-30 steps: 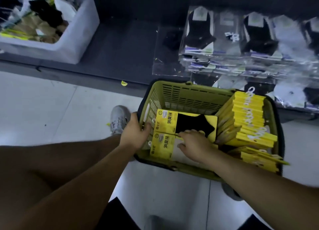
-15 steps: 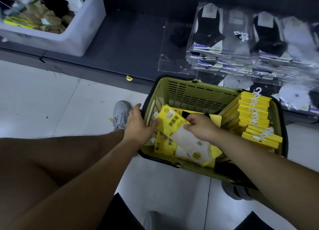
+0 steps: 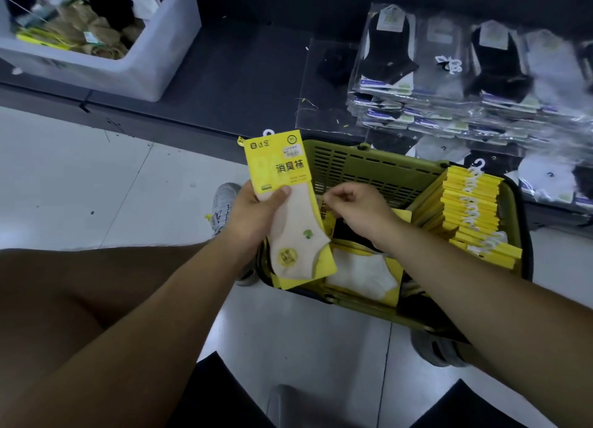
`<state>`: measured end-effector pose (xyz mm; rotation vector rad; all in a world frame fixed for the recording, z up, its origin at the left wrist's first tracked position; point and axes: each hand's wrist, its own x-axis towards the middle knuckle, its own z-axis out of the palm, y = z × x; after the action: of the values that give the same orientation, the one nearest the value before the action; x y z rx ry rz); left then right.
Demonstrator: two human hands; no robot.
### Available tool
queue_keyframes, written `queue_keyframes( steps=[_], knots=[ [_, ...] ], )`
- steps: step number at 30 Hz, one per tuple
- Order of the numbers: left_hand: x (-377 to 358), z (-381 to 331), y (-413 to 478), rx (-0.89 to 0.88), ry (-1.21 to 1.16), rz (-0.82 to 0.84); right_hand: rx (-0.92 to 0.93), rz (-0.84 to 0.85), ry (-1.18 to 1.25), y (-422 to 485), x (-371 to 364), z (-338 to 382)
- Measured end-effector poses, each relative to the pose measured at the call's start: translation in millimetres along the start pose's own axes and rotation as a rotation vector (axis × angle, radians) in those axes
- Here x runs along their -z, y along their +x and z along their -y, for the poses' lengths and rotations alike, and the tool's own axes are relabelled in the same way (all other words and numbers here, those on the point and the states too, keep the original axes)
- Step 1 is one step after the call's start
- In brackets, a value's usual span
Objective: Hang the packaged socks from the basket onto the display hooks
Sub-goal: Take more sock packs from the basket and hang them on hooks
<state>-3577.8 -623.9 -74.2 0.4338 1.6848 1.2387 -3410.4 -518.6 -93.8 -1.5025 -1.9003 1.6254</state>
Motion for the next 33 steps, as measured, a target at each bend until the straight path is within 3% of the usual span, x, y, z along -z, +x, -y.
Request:
queue_keyframes(
  steps=[5,11,17,22,25,29,33],
  knots=[
    [26,-7,-6,0.122,-0.118,-0.007,0.021,0.236,-0.676,-2,1,-57],
    [23,-7,-10,0.198,-0.11,-0.027,0.079,0.242,-1.001,-10,-12,-87],
    [22,-6,-8,0.192,-0.095,-0.04,0.008,0.238,-0.884,-7,-13,-89],
    [23,-7,-9,0.199,-0.123,-0.048,-0.062,0.3,-0.592,4,0,-64],
    [24,-9,-10,0.217,-0.154,-0.081,-0.09,0.186,-0.433,12,23,-31],
    [22,-10,-10,0.229,-0.177,-0.105,-0.059,-0.11,-0.136,11,49,8],
    [14,-9,-9,0.198,-0.214,-0.098,-0.08,-0.113,0.248,-4,38,37]
  ],
)
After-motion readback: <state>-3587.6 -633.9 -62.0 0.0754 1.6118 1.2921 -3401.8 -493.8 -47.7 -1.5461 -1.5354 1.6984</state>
